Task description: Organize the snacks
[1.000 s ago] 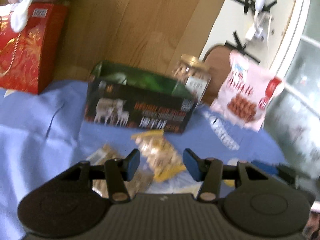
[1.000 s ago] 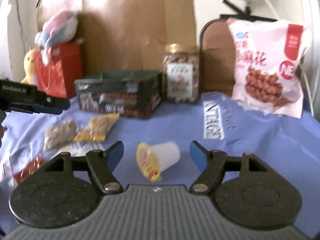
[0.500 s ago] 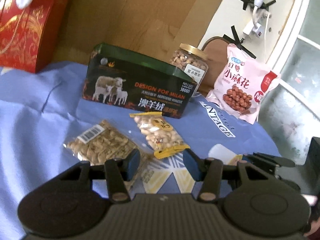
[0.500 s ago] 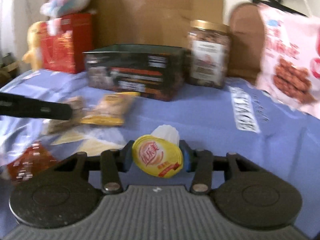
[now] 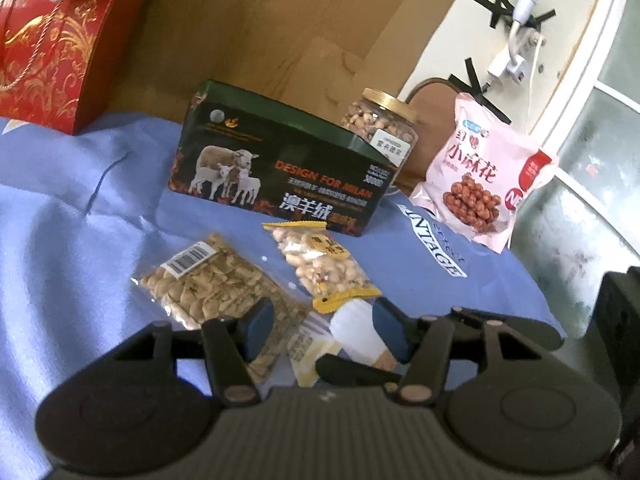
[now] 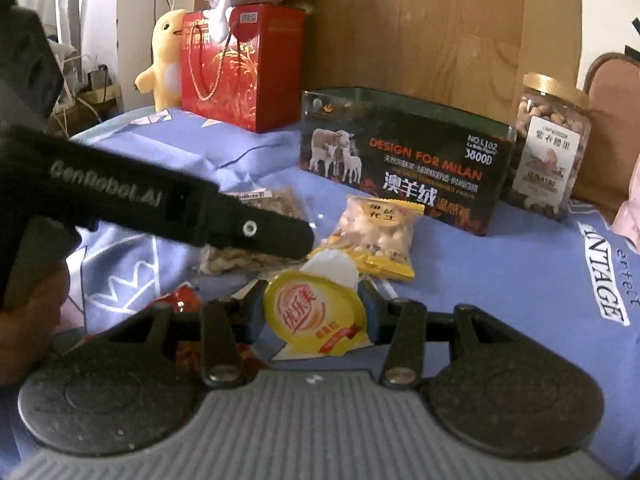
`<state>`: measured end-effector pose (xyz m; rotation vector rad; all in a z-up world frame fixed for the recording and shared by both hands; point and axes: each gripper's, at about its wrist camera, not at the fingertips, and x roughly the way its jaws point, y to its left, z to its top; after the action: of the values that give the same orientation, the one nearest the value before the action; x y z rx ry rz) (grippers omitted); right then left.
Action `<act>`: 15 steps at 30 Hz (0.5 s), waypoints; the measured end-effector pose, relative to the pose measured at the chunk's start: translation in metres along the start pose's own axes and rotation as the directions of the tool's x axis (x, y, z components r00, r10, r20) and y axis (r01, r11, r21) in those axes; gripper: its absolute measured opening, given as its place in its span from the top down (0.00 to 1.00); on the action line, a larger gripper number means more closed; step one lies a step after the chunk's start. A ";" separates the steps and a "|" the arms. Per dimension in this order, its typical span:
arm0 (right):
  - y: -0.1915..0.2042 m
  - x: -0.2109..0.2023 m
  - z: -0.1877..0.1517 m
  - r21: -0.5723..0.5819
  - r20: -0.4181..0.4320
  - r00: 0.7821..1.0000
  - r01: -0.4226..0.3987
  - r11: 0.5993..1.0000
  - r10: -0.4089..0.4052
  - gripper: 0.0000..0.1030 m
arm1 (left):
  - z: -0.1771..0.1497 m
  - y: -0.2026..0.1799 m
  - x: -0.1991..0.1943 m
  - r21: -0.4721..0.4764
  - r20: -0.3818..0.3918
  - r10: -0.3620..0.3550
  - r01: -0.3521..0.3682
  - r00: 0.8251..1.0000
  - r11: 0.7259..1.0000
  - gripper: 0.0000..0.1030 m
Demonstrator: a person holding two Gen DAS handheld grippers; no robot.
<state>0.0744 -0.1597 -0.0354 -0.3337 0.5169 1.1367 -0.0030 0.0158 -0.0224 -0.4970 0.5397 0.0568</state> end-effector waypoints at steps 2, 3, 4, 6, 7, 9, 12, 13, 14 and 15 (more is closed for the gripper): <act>-0.001 0.000 -0.001 0.013 -0.003 1.000 0.005 1.000 -0.005 0.44 | -0.001 -0.002 -0.001 0.012 0.001 0.006 -0.006 1.000 1.000 0.44; -0.002 0.000 -0.001 0.017 -0.004 1.000 0.006 1.000 -0.006 0.43 | -0.002 -0.003 -0.002 0.018 0.004 0.011 -0.011 1.000 1.000 0.44; -0.002 0.000 -0.001 0.019 -0.005 1.000 0.005 1.000 -0.005 0.43 | -0.002 -0.004 -0.003 0.023 0.007 0.018 -0.019 1.000 1.000 0.44; -0.001 0.000 -0.001 0.018 -0.005 1.000 0.007 1.000 -0.007 0.42 | -0.002 -0.004 -0.003 0.024 0.009 0.025 -0.025 1.000 0.999 0.44; -0.001 0.000 -0.001 0.017 -0.006 1.000 0.006 1.000 -0.006 0.41 | -0.002 -0.004 -0.003 0.022 0.006 0.024 -0.024 1.000 0.999 0.44; -0.002 0.001 -0.001 0.017 -0.007 1.000 0.005 1.000 -0.005 0.39 | -0.002 -0.003 -0.003 0.019 0.003 0.023 -0.023 1.000 1.000 0.44; -0.002 0.001 -0.001 0.018 -0.006 1.000 0.005 1.000 -0.005 0.39 | -0.002 -0.003 -0.003 0.022 0.004 0.024 -0.024 1.000 0.999 0.40; -0.002 0.001 -0.001 0.018 -0.006 1.000 0.005 1.000 -0.005 0.39 | -0.002 -0.003 -0.003 0.021 0.006 0.024 -0.024 1.000 1.000 0.38; -0.003 0.001 -0.001 0.018 -0.006 1.000 0.004 1.000 -0.004 0.39 | -0.002 -0.003 -0.004 0.022 0.007 0.025 -0.025 1.000 0.999 0.38; -0.003 0.001 -0.001 0.018 -0.007 1.000 0.004 1.000 -0.004 0.39 | -0.002 -0.003 -0.003 0.023 0.008 0.027 -0.027 1.000 0.999 0.36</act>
<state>0.0769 -0.1606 -0.0367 -0.3225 0.5319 1.1269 -0.0060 0.0125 -0.0207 -0.4667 0.5394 0.0777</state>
